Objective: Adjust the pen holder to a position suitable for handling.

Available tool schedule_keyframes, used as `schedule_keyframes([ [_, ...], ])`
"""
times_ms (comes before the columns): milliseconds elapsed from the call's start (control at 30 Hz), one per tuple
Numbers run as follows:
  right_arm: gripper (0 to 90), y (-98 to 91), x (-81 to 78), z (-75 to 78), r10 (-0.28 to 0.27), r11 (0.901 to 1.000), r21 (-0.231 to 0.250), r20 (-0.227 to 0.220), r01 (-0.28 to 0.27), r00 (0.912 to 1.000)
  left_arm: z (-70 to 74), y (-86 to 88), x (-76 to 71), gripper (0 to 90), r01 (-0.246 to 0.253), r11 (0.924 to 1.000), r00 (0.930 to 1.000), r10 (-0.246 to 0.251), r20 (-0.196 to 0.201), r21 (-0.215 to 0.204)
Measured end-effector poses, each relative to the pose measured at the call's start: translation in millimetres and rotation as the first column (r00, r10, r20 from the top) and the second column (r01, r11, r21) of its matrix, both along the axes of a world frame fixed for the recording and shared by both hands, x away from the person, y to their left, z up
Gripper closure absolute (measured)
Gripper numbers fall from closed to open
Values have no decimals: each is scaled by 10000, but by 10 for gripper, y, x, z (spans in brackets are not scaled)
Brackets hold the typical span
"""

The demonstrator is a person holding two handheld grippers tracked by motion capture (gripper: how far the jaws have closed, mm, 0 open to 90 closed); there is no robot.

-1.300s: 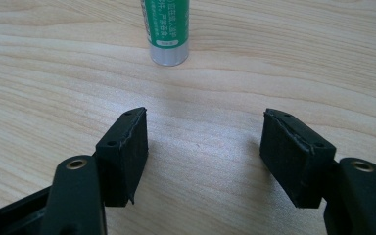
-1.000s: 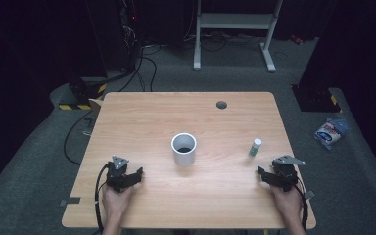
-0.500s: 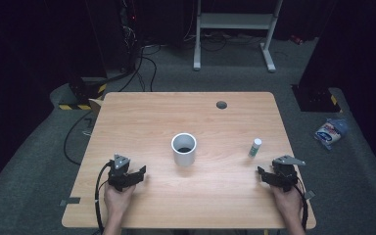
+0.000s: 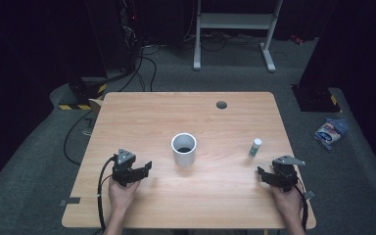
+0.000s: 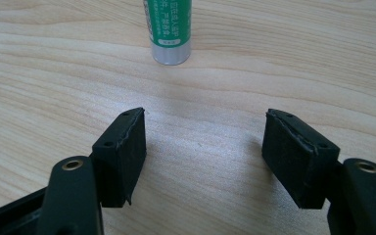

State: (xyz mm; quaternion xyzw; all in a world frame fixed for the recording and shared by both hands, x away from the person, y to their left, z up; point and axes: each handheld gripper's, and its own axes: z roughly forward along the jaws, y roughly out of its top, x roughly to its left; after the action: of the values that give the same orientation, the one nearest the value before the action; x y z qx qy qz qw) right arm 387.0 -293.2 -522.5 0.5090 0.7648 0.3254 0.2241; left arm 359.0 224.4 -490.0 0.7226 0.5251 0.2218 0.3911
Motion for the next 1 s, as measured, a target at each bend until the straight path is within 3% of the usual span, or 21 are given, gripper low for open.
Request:
schedule_keyframes([
  [100,329,1,-1,0,0,10000,4,-6,0,10000,25,-27,17,286,27,9998,10000,-27,16,-187],
  [267,329,0,0,0,3,10000,1,-5,-3,10000,73,-75,47,290,179,9998,9998,-179,60,-130],
  [433,327,0,0,0,19,10000,-5,1,-19,10000,159,-155,90,303,364,9984,9993,-360,117,-436],
  [767,322,0,-3,0,18,10000,-3,-14,-18,10000,254,-296,177,334,825,9961,9965,-820,174,-301],
  [867,321,3,-4,0,17,10000,-2,-17,-17,10000,301,-363,213,341,931,9937,9954,-916,270,-621],
  [1000,320,3,-4,0,17,10000,0,-15,-17,10000,360,-436,260,344,1101,9925,9936,-1086,303,-533],
])
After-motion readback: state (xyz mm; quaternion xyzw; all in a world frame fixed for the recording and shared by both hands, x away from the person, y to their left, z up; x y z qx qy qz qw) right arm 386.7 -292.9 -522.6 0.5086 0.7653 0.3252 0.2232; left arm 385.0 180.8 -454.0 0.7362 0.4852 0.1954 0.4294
